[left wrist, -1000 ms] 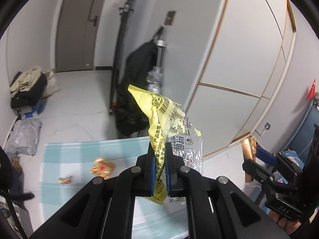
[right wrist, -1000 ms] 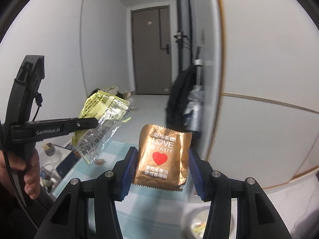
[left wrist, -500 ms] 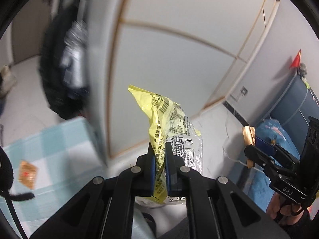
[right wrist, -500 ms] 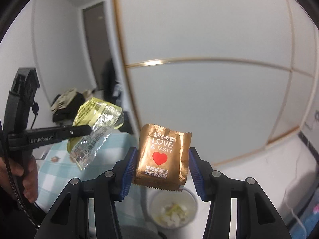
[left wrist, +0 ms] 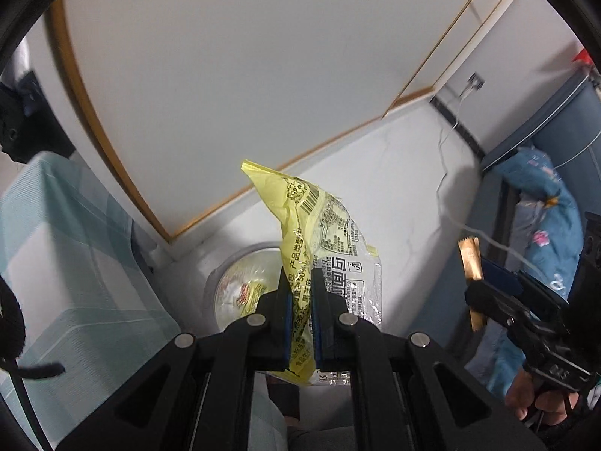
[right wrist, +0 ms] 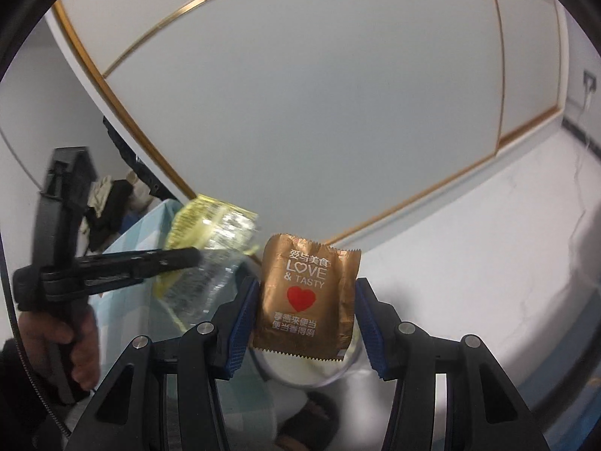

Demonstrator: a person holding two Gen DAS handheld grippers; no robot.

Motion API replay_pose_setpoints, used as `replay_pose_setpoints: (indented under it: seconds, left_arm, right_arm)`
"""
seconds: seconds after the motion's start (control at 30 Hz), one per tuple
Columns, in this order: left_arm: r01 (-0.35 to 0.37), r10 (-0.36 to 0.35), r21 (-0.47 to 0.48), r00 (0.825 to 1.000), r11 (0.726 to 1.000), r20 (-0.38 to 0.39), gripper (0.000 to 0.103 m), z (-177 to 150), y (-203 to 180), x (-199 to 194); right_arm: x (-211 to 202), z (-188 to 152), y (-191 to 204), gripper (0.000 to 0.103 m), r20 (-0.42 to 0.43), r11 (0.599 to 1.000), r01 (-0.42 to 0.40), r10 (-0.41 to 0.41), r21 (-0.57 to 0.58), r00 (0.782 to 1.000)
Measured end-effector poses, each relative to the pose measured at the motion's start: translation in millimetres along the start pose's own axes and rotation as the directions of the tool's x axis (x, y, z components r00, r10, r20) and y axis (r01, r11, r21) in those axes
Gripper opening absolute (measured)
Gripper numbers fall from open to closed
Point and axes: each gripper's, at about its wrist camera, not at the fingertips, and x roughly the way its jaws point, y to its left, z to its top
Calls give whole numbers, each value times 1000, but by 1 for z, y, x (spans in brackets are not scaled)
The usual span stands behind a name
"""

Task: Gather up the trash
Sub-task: 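Carry the brown packet and yellow wrapper in both grippers over the white bin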

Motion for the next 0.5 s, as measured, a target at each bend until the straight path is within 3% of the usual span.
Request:
replay_pose_setpoints:
  seconds: [0.17,0.3,0.5]
  left_arm:
    - [-11,9,-19,994,1000,-106,4,4,0,37]
    - [-42,38,-16,973,999,-227,4,5,-1,68]
    - [-74,59,-33,941,997,-334,5,8,1,103]
  right_arm:
    - [38,-15,-12,51,-84,999,-44,46,25,995]
    - [72,-27,-24,51,-162,997,-32,43,72,986]
    - [108,-48,-44,51,-252,987,-17,57,160,966]
